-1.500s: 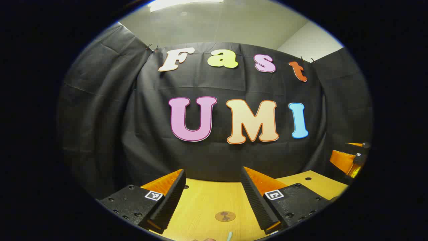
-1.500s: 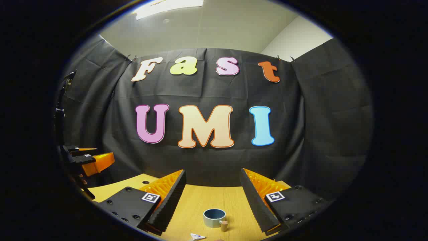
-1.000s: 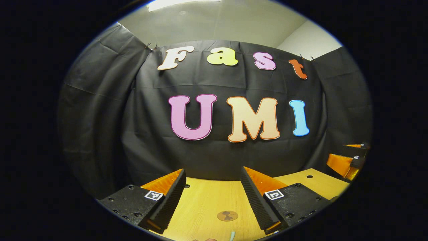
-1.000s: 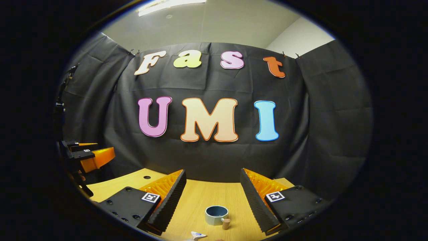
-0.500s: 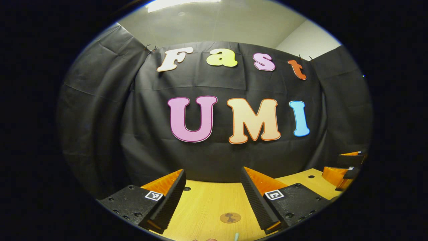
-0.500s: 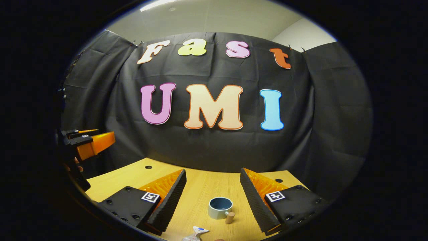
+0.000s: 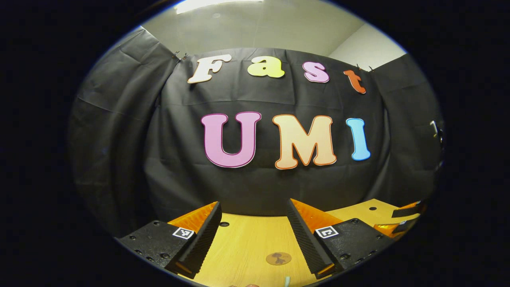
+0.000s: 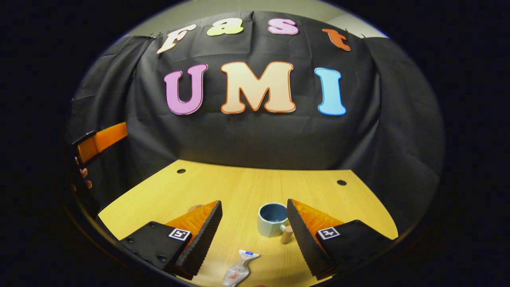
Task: Put the toothbrush and toothpaste on the desktop into the cup, then pick up the cup and place it on the coaster on the desktop.
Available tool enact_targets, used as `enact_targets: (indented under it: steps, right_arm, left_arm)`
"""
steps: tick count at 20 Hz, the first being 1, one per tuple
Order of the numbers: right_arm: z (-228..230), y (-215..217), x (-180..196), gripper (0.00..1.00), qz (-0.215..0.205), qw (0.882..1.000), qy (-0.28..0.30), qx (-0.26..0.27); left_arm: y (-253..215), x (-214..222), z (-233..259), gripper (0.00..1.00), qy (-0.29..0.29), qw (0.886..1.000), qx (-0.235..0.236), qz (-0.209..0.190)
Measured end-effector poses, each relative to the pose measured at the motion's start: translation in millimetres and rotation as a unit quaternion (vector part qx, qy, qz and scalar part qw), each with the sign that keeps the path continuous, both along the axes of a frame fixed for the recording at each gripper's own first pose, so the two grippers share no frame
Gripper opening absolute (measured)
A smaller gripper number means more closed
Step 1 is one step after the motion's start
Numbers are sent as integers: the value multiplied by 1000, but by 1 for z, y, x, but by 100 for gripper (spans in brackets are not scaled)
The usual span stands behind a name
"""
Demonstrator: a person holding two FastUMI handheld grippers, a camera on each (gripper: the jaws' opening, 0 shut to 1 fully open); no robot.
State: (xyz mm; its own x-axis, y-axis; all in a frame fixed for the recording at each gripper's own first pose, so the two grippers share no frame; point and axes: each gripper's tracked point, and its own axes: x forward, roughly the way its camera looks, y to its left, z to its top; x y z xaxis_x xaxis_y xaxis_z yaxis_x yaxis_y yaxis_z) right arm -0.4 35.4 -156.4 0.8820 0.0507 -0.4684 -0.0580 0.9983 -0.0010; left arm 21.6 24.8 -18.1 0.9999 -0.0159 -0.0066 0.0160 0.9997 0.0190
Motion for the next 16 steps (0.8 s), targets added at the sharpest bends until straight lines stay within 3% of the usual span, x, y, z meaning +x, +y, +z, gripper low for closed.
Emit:
enact_targets:
  steps: [4,10,14,16]
  right_arm:
    - [-49,2,-12,100,2,996,85,11]
    - [-101,4,-41,98,-1,981,191,24]
    - [-130,2,-55,96,2,972,233,16]
    - [-145,2,-62,99,-2,966,259,18]
  left_arm:
    - [3,2,-4,94,5,1000,-2,3]
    - [6,2,-11,94,12,1000,1,8]
    - [9,-1,-12,94,16,1000,2,13]
    - [9,-2,-13,94,19,1000,2,14]
